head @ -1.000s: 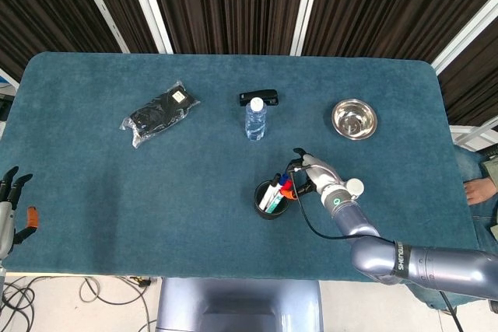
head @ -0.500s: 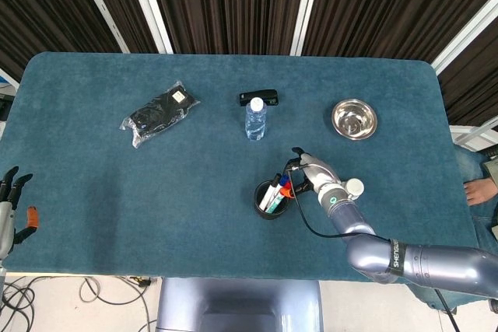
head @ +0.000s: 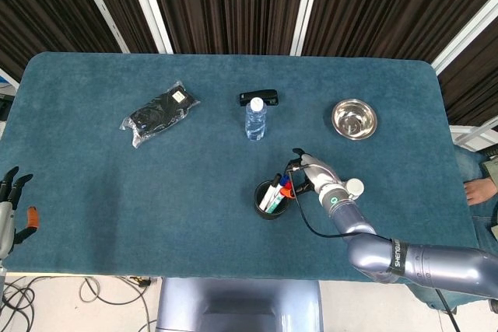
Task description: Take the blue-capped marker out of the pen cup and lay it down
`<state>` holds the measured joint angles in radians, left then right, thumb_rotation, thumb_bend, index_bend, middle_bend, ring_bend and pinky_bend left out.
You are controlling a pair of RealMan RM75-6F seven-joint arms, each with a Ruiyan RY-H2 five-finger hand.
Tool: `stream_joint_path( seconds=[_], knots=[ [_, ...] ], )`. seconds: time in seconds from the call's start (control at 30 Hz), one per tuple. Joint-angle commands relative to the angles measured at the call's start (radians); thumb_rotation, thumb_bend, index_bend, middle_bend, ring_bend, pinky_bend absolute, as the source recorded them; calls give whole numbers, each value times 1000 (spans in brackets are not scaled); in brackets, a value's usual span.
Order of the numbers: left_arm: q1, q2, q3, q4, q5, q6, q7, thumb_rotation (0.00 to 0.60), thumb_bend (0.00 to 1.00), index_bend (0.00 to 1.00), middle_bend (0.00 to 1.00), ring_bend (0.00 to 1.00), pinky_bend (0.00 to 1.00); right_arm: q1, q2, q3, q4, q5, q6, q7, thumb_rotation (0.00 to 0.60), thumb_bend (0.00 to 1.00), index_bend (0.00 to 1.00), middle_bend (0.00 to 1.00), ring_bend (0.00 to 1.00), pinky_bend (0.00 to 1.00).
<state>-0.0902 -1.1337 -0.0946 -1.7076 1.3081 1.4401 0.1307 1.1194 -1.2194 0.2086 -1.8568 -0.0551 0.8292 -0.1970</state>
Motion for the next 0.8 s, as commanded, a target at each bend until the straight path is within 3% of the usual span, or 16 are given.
stream_joint_path(
  seconds=[0.03, 0.8],
  knots=[
    [0, 0, 0, 0, 0, 0, 0, 600, 557, 131, 9, 96, 64, 3, -5, 2, 2, 1, 3, -3, 600, 367, 533, 0, 0, 158],
    [-1, 3, 0, -3, -3, -4, 0, 600, 557, 131, 7, 96, 63, 11, -30, 21, 15, 28, 22, -23, 600, 408, 567, 0, 0, 158]
  ],
)
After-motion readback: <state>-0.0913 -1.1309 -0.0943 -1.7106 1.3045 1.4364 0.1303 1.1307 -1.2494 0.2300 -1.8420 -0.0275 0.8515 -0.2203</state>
